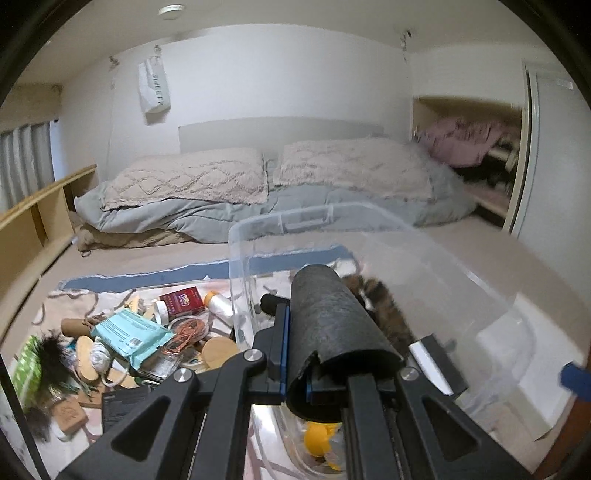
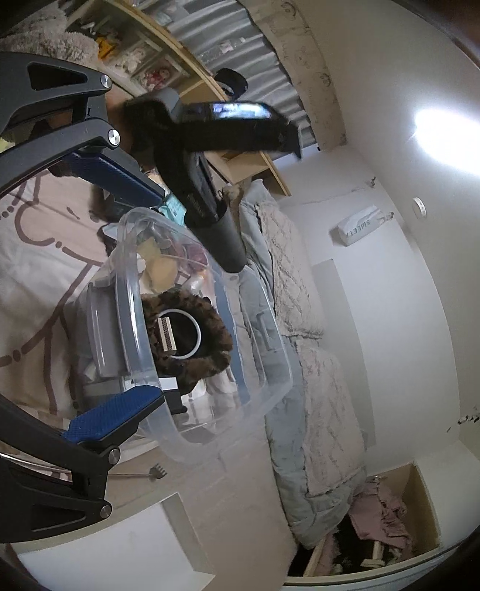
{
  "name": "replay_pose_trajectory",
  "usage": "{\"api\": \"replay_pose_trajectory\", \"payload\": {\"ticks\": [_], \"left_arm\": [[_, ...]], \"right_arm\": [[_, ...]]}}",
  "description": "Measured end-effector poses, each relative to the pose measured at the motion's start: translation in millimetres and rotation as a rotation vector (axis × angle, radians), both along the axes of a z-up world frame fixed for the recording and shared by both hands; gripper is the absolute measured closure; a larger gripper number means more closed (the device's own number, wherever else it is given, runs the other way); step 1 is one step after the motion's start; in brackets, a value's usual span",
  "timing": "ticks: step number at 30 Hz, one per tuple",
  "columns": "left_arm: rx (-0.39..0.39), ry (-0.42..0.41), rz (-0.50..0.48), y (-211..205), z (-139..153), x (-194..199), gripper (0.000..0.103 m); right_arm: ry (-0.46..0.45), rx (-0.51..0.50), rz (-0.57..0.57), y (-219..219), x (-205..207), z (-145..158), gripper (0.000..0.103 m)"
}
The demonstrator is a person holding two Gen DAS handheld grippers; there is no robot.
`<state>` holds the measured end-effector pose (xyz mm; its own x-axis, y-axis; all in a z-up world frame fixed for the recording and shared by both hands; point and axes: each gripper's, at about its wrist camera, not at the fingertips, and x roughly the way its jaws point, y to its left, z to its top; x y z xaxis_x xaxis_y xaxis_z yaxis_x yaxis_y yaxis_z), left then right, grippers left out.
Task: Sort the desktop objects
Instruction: 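Open right tool to drop cream box while left tool drops roller into bin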
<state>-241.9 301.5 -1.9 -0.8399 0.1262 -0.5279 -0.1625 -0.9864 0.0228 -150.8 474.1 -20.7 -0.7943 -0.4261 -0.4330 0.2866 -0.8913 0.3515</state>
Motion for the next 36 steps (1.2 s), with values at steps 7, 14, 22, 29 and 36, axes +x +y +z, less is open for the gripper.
{"api": "replay_pose_trajectory", "payload": {"ticks": [7,14,22,29,36], "left_arm": [[-0.152,-0.081,0.034,16,-26,-22,0.096],[-0.176,-0.145,0.047,21,-37,-26,0.092],[-0.138,-0.174,-0.014,33,-32,-13,0.029],[-0.095,-0.192,-0.027,25,-26,-9,0.024],[-0.087,-0.196,-0.037,17,-25,0,0.024]], "right_arm": [[-0.019,-0.021,-0.008,11,2,-2,0.006],[-0.030,-0.015,-0.011,12,6,4,0.006],[-0.030,-0.005,-0.024,9,5,9,0.006],[-0.032,0.012,-0.022,1,6,14,0.006],[-0.026,0.010,-0.026,-7,7,19,0.006]]}}
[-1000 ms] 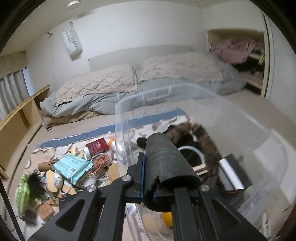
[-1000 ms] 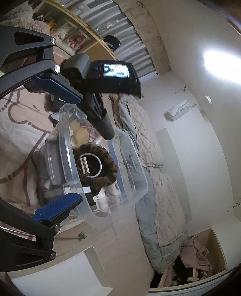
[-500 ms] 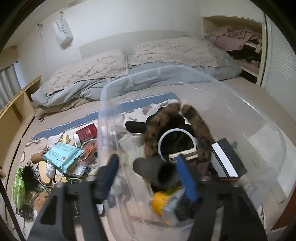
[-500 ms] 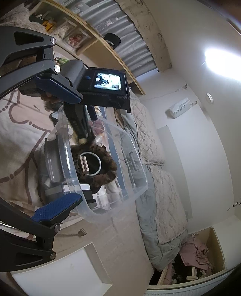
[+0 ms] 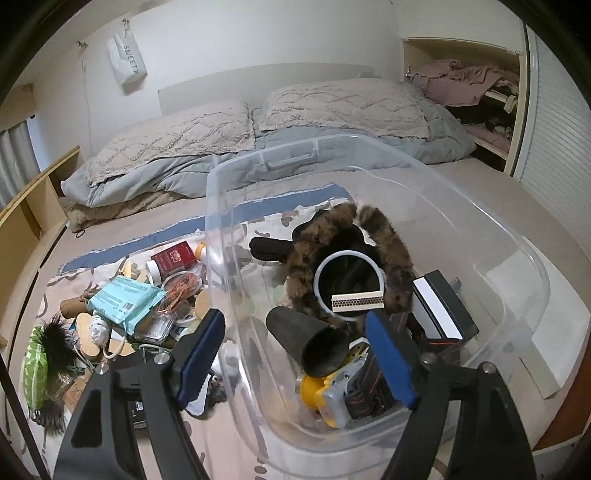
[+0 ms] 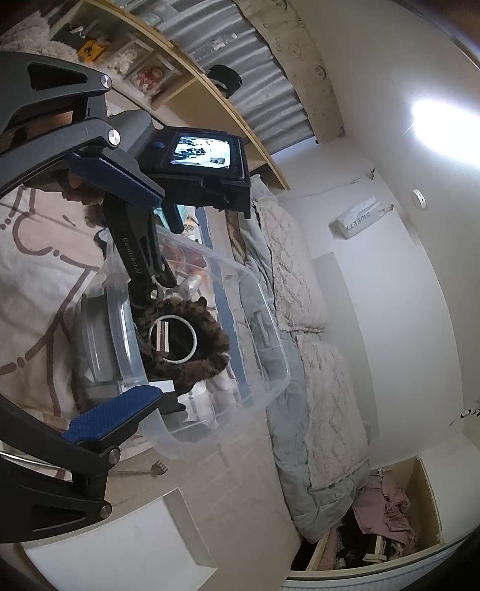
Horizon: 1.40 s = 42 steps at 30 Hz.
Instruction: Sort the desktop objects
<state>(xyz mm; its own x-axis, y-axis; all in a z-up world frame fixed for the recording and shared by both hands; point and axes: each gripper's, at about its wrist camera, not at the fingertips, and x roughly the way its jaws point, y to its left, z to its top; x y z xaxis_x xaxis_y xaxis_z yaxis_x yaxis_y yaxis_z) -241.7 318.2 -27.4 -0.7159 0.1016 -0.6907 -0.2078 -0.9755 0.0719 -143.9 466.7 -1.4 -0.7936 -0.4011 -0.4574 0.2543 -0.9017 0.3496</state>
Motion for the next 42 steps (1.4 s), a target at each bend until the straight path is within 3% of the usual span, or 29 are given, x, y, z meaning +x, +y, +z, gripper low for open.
{"api": "replay_pose_trajectory", "payload": {"ticks": [12,15,19,21,25,30,42], "left_arm": [[0.077,0.007,-0.027,-26,11,20,0.024],[0.090,0.029,-0.033,-34,18,27,0.010],[0.113,0.062,-0.042,-49,28,38,0.007],[0.142,0.075,-0.064,-58,34,43,0.000],[0.158,0.126,-0.088,-73,47,56,0.000],[0.163,0.192,-0.093,-94,61,76,0.000],[0.215,0.258,-0.090,-144,83,125,0.000]], "right_arm": [[0.034,-0.028,-0.030,-13,7,10,0.006],[0.044,-0.039,-0.050,-18,10,9,0.006],[0.050,-0.023,-0.055,-32,14,7,0.006],[0.075,-0.020,-0.096,-37,18,6,0.006],[0.100,-0.016,-0.142,-40,24,7,0.000],[0.119,0.023,-0.180,-46,31,9,0.000],[0.165,0.100,-0.196,-71,66,15,0.000]]}}
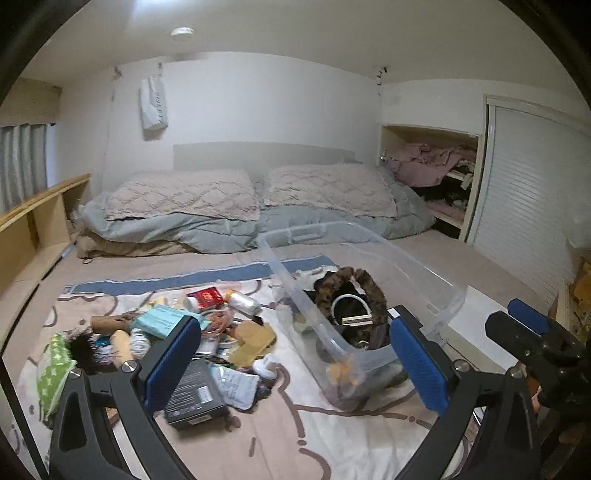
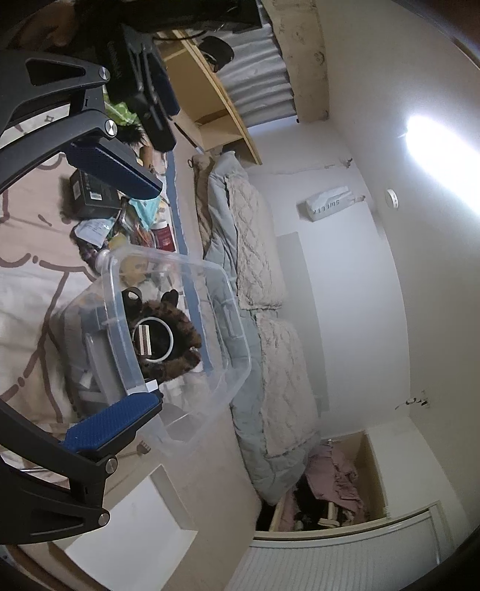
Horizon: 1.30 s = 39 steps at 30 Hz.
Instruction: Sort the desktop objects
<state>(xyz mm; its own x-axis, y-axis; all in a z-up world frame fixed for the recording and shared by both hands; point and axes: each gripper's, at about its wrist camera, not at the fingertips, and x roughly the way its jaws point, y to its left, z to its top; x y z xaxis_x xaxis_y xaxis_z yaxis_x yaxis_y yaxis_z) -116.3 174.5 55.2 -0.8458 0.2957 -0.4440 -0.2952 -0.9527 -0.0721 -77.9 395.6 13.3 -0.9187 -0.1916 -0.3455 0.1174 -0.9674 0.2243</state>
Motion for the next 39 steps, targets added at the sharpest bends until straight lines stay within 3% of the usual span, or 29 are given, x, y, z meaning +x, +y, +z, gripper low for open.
{"api": "replay_pose_trajectory", "payload": {"ticks": [15,39], "left_arm": [[-0.032,0.069,0.010,-29,1,59,0.000],[-0.013,0.034,-0.019,-47,-18,86,0.000]], "right_arm": [[0.046,0.094,-0.039,-26,47,6,0.000],[0.034,0.157,-0.065,-38,82,-4,0.000]]}}
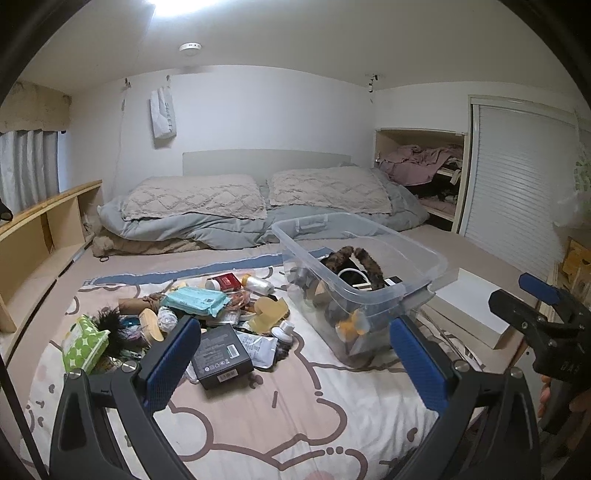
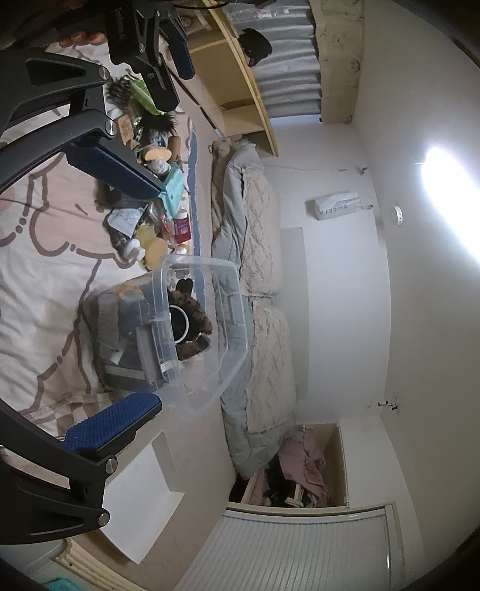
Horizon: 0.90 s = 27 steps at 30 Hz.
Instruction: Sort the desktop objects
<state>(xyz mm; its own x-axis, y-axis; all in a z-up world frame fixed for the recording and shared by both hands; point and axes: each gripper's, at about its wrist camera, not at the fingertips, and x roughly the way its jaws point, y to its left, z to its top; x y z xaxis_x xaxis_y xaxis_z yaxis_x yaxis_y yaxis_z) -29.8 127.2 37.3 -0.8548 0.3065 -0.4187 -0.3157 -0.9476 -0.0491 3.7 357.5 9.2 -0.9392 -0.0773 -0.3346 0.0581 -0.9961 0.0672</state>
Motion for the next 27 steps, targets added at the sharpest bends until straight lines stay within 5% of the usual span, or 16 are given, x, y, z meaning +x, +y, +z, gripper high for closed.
{"api": "replay_pose_trajectory", "payload": {"ticks": [27], "left_arm": [[-0.008,-0.009,-0.009,-1.2,-5.1,1.1,0.000]], "right_arm": [[-0.023,0.029,0.003,-7.8,1.5,-3.3,0.000]]}}
